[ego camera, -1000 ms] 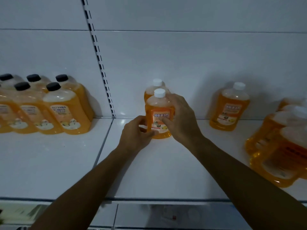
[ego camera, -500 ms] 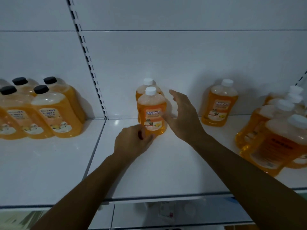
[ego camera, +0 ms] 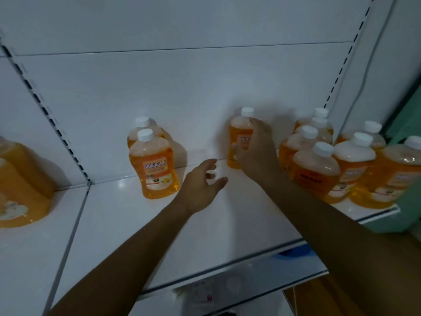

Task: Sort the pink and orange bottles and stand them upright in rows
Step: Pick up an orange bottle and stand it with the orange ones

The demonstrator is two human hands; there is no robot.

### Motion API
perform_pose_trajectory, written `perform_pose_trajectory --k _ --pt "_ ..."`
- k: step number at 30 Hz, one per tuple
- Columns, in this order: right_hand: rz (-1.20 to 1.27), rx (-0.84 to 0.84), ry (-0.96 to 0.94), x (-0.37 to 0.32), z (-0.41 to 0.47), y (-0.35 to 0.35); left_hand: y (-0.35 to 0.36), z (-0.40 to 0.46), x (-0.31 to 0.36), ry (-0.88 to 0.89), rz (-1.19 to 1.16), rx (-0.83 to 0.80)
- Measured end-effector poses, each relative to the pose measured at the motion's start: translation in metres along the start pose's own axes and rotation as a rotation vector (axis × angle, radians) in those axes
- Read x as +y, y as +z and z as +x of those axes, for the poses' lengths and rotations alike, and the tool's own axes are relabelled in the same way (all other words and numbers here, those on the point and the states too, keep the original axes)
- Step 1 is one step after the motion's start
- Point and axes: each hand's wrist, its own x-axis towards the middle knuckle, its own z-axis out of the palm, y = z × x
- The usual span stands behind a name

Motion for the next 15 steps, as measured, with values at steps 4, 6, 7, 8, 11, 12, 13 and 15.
perform_pose_trajectory --k 4,6,7,8,11,12,13,15 --pt "0.106 0.005 0.159 0.012 0.011 0.005 0.013 0.021 0.011 -0.062 -0.120 -0.054" --pt "0.182 0.013 0.218 0.017 0.017 0.012 0.019 0.030 0.015 -0.102 -0.170 -0.073" --pt "0.230 0.023 0.246 0.020 0.019 0.016 0.022 0.033 0.016 -0.123 -0.195 -0.082" --pt "0.272 0.030 0.271 0.023 0.022 0.018 0.023 0.036 0.016 -0.139 -0.218 -0.089" --pt "0.312 0.031 0.294 0.028 0.027 0.025 0.026 0.041 0.013 -0.158 -0.230 -0.112" --pt "0.300 0.032 0.282 0.029 0.029 0.025 0.027 0.042 0.013 -0.160 -0.218 -0.123" --pt "0.288 0.033 0.267 0.030 0.030 0.025 0.028 0.043 0.012 -0.164 -0.203 -0.133" --pt "0.271 0.032 0.242 0.032 0.033 0.025 0.028 0.044 0.009 -0.169 -0.178 -0.144"
